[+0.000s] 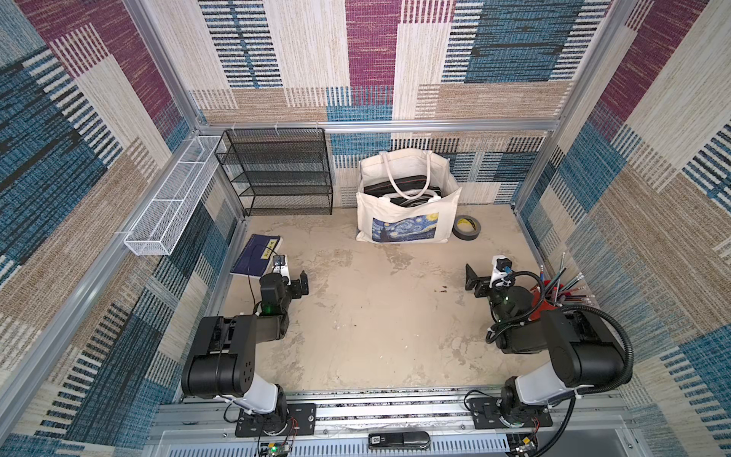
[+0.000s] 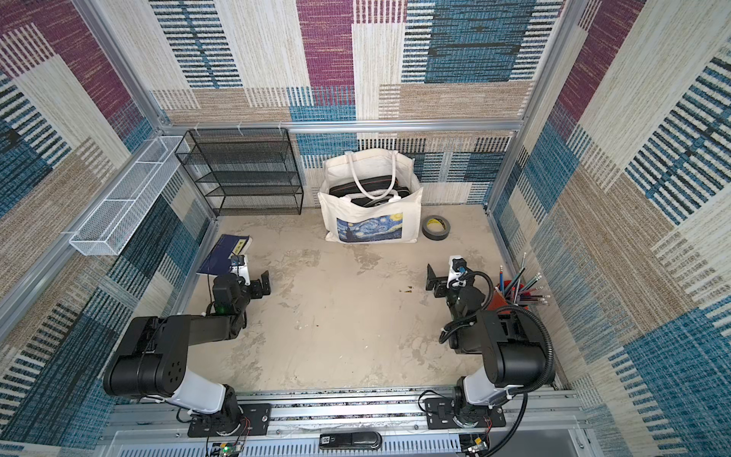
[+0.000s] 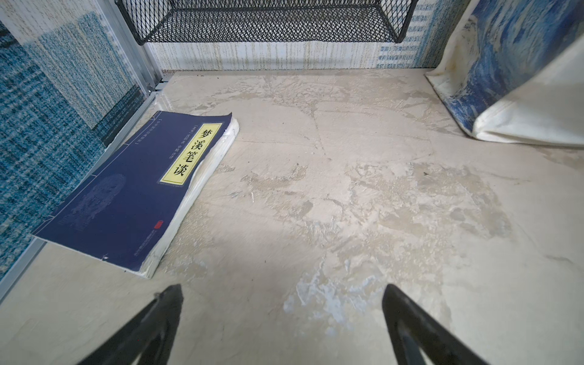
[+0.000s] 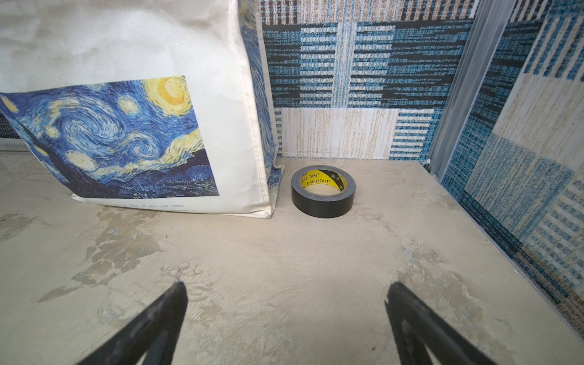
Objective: Remove the ping pong set from the canvas bag
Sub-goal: Move the canvas bag to the center of the board.
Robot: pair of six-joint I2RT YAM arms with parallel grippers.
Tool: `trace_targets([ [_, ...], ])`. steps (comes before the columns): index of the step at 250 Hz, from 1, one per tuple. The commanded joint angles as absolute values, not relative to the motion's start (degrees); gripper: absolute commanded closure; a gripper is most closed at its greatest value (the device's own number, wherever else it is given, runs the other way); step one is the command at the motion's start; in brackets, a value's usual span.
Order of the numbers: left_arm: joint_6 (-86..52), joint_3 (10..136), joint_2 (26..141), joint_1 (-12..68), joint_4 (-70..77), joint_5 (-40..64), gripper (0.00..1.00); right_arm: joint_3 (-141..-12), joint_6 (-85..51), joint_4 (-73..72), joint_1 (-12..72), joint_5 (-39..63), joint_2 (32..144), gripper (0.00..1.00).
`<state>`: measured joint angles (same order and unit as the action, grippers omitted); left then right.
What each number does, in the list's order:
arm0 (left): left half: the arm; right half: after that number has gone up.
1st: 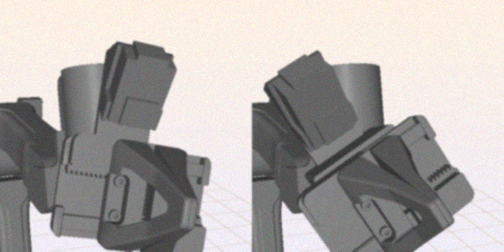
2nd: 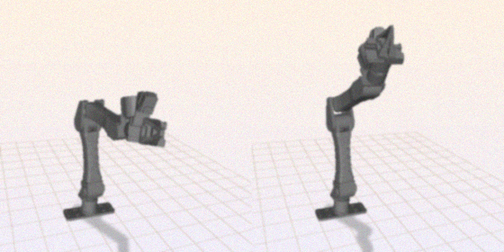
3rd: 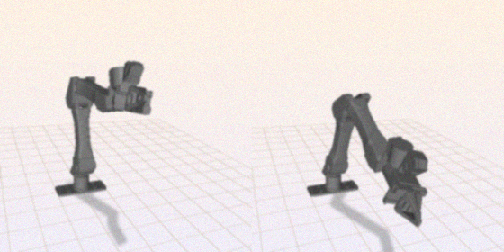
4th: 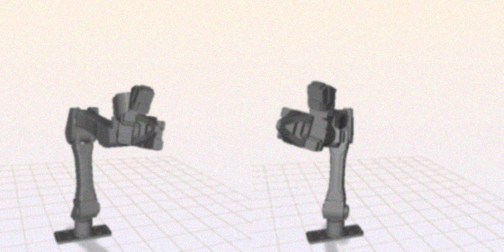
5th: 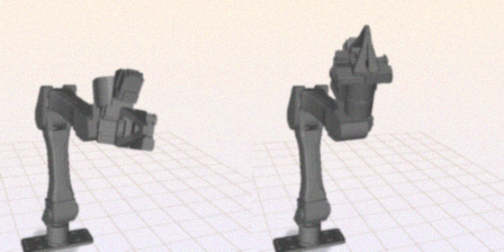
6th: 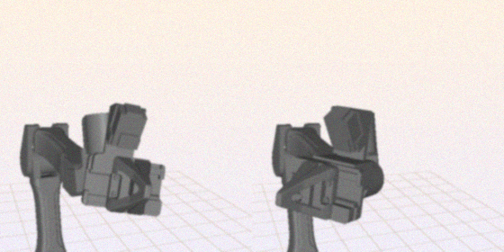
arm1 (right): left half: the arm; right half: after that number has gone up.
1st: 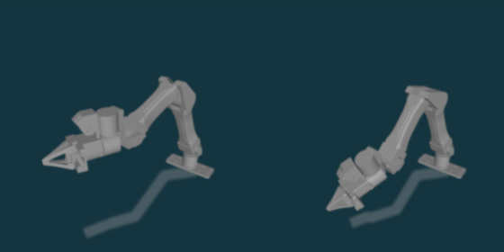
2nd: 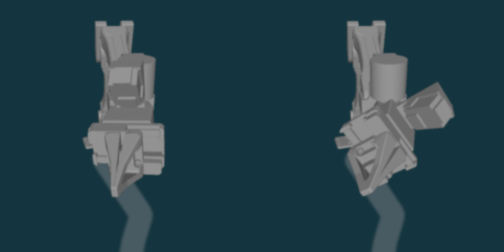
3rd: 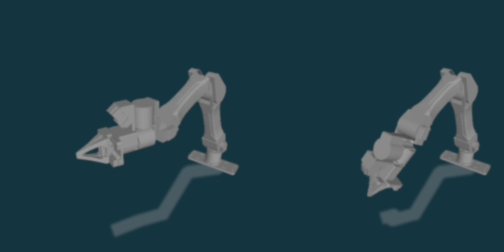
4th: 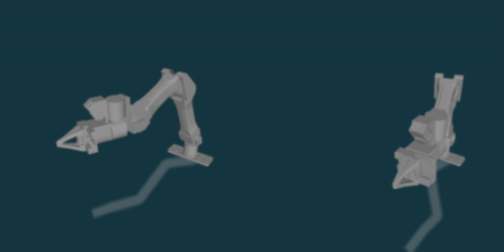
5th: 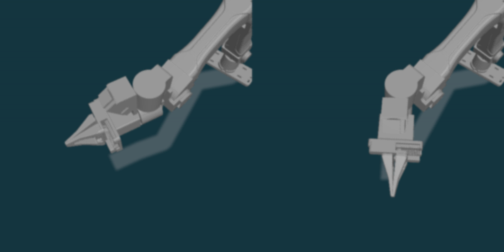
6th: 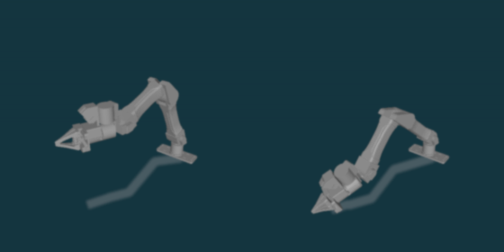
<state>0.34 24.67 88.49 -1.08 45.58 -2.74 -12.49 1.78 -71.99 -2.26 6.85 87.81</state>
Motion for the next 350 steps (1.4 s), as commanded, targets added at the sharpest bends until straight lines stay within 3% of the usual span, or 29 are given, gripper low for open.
trace_targets([
  [1, 0.45, 24.81, 88.18, -1.13, 46.61, -2.60, 0.00, -14.27, 0.02, -68.75, -2.20, 2.49, 85.28, 0.01],
  [15, -1.22, 25.50, 86.63, -1.05, 44.20, -7.12, 0.00, -18.48, -0.95, -57.81, -2.20, -0.38, 81.19, 0.01],
  [37, -3.85, 34.26, 82.08, -0.97, 23.77, -13.87, 0.01, -23.31, -2.41, -48.16, -2.20, -2.15, 76.47, 0.01],
  [54, -6.99, 40.02, 81.00, -0.26, 16.27, -20.29, 0.00, -25.63, -4.75, -43.85, -2.20, -2.00, 73.46, 0.01],
  [129, -22.97, 57.23, 70.62, 7.91, -8.73, -19.63, 0.00, -37.18, -12.34, -25.53, -0.70, 4.34, 63.11, 0.01],
  [150, -19.63, 56.68, 66.25, 9.47, -6.81, -5.78, 0.00, -41.18, -13.17, -20.60, -0.56, 4.20, 62.00, 0.01],
  [160, -21.02, 52.59, 64.40, 9.36, -1.53, -4.62, 0.00, -43.10, -13.71, -19.33, -0.60, 4.60, 61.95, 0.01],
  [175, -28.08, 48.69, 63.86, 7.69, 3.41, -2.10, 0.00, -46.56, -14.58, -17.49, -0.52, 6.12, 63.43, 0.01],
  [194, -27.17, 54.38, 66.07, 8.10, -1.44, 4.67, 0.02, -51.98, -14.67, -14.80, 0.13, 7.74, 67.36, 0.01],
  [229, -25.96, 61.26, 69.19, 11.98, -3.49, -1.51, 0.00, -64.62, -13.65, -7.67, 0.97, 10.02, 76.22, 0.01],
  [282, -30.19, 70.56, 78.37, 13.21, -1.12, 2.04, 0.00, -80.62, -13.36, -0.04, 1.47, 11.89, 88.93, 0.01],
  [350, -31.19, 84.09, 91.65, 14.48, -0.86, 5.56, 0.00, -91.39, -12.94, 5.89, 2.45, 13.61, 98.49, 0.01],
])
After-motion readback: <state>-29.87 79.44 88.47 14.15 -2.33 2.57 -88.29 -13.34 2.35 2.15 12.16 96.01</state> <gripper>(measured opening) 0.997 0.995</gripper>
